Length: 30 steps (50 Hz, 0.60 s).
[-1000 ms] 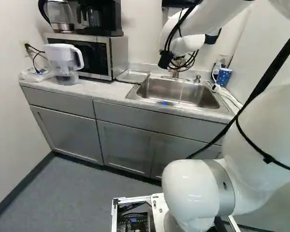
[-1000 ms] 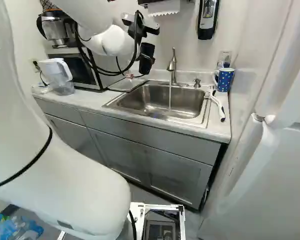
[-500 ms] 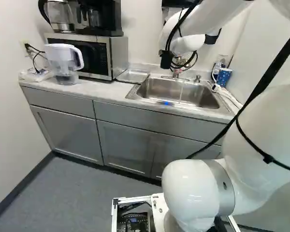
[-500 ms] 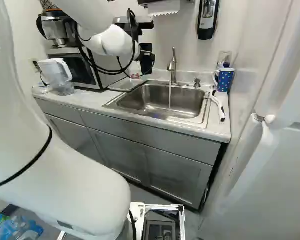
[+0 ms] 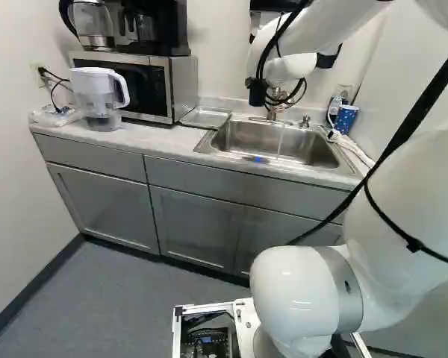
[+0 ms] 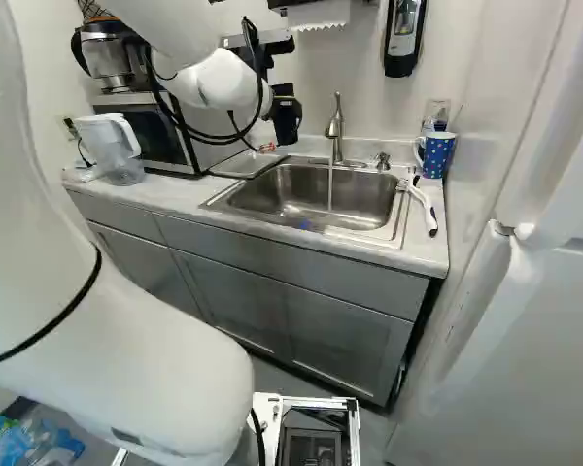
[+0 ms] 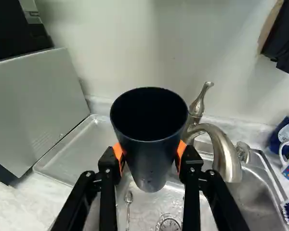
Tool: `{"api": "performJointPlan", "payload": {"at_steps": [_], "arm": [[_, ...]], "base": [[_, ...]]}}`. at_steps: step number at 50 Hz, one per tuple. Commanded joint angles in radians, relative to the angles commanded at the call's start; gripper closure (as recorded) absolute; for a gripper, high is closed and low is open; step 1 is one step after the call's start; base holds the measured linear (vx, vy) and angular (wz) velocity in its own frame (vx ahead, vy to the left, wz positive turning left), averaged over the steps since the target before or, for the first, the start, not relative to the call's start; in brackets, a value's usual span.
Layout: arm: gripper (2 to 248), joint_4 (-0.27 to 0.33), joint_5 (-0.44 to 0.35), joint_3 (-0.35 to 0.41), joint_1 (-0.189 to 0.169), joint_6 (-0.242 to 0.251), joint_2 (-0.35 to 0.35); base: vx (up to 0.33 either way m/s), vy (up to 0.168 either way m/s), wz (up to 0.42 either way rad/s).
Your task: Rinse the cup and place it in the tray
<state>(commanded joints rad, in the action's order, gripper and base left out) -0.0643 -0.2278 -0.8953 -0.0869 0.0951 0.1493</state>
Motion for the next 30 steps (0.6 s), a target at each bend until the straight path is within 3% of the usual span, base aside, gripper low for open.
{"api": "performJointPlan", "payload": {"at_steps": [30], "arm": [[128,0.0,0.0,-0.082,0.082,0.0,-0.086]], "base": [[0.0,0.0,0.0]]}}
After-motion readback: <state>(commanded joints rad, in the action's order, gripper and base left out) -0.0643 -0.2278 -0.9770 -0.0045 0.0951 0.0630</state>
